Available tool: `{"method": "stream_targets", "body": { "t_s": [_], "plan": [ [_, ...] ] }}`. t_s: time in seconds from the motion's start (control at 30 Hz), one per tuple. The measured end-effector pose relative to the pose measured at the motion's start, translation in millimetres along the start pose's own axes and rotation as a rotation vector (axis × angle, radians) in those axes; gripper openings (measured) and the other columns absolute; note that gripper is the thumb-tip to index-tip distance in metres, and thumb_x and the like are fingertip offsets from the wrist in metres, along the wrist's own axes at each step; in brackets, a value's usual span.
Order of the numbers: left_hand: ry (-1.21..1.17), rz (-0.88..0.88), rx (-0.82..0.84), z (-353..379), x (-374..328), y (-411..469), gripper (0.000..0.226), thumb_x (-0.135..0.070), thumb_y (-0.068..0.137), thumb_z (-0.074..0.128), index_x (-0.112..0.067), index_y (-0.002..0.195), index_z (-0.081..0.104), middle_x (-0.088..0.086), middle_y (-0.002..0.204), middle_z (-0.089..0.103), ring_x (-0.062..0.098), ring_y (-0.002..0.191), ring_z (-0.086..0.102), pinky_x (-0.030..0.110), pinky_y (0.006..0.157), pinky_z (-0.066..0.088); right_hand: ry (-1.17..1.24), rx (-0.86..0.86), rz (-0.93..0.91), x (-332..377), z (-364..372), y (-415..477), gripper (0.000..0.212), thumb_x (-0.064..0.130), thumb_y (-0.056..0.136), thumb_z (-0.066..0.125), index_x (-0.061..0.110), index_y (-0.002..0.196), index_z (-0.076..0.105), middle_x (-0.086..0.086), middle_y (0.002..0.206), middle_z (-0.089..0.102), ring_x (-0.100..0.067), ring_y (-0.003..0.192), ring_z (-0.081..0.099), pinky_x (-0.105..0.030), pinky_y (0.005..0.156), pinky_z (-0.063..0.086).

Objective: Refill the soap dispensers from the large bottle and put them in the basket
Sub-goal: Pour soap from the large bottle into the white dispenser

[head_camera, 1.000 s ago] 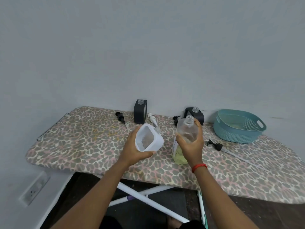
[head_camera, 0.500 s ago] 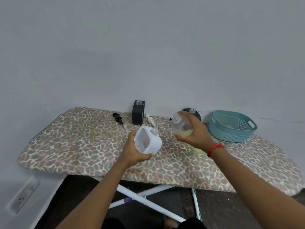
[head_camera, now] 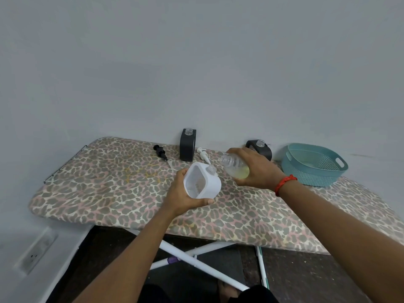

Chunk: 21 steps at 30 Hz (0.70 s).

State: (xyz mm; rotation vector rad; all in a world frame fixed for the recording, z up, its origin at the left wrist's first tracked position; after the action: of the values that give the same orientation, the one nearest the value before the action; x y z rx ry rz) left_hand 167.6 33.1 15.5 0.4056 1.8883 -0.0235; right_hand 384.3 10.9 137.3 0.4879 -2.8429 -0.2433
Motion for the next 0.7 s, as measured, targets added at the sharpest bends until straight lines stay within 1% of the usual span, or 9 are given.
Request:
{"method": "stream_targets", "body": {
  "t_s": [0.13, 0.23, 0.43, 0.57, 0.7],
  "plan": [
    [0.019, 0.003, -0.007, 0.2, 0.0, 0.7, 0.107, -0.061, 0.048, 0.094, -0.04, 0.136, 0.037, -0.012, 0.134, 0.055, 0.006, 0.12, 0.057, 0.031, 0.093, 0.051, -0.058, 0.041, 0.004, 3.0, 6.1, 1.9, 0.085, 0.038, 0.076, 0.08, 0.031, 0.149, 0.036, -0.003, 0.141, 0.052, -0.023, 0.127, 0.051, -0.03, 0.106, 0.04],
    [0.02, 0.02, -0.012, 0.3, -1.2, 1.4, 0.103, -0.058, 0.049, 0.094, -0.042, 0.135, 0.04, -0.013, 0.133, 0.056, 0.004, 0.119, 0.057, 0.037, 0.096, 0.054, -0.086, 0.051, 0.004, 5.1, 6.9, 3.3, 0.086, 0.04, 0.076, 0.08, 0.032, 0.149, 0.035, -0.003, 0.14, 0.052, -0.024, 0.126, 0.052, -0.035, 0.107, 0.044],
    [-0.004, 0.041, -0.031, -0.3, -3.8, 0.9, 0.104, -0.053, 0.051, 0.096, -0.033, 0.141, 0.049, -0.015, 0.133, 0.06, 0.006, 0.12, 0.059, 0.044, 0.1, 0.055, -0.172, 0.073, -0.018, 9.4, 8.1, 4.6, 0.087, 0.037, 0.076, 0.08, 0.03, 0.15, 0.036, -0.003, 0.14, 0.051, -0.025, 0.126, 0.051, -0.035, 0.105, 0.044],
    [-0.006, 0.051, -0.038, -0.9, -5.9, 0.7, 0.102, -0.05, 0.052, 0.097, -0.035, 0.141, 0.051, -0.016, 0.132, 0.061, 0.006, 0.12, 0.06, 0.046, 0.101, 0.055, -0.219, 0.093, -0.016, 9.7, 11.6, 4.1, 0.089, 0.036, 0.075, 0.081, 0.03, 0.151, 0.035, -0.004, 0.142, 0.051, -0.026, 0.126, 0.05, -0.037, 0.107, 0.044],
    [-0.008, 0.051, -0.04, -0.9, -7.1, 0.1, 0.099, -0.048, 0.053, 0.098, -0.039, 0.14, 0.052, -0.019, 0.132, 0.061, 0.005, 0.121, 0.06, 0.047, 0.101, 0.055, -0.254, 0.1, -0.02, 10.0, 13.5, 5.5, 0.09, 0.036, 0.074, 0.082, 0.029, 0.151, 0.037, -0.005, 0.14, 0.052, -0.028, 0.124, 0.051, -0.04, 0.106, 0.045]
  ]
}}
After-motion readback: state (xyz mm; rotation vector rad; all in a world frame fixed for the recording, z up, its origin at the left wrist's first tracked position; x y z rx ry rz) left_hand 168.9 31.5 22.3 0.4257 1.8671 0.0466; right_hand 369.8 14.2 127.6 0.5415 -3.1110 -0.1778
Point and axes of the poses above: each hand's wrist, its own y-axis towards the middle knuckle, its own z-axis out of the palm, x = y × z, the point moved 9 cm from there along y, towards the middle knuckle
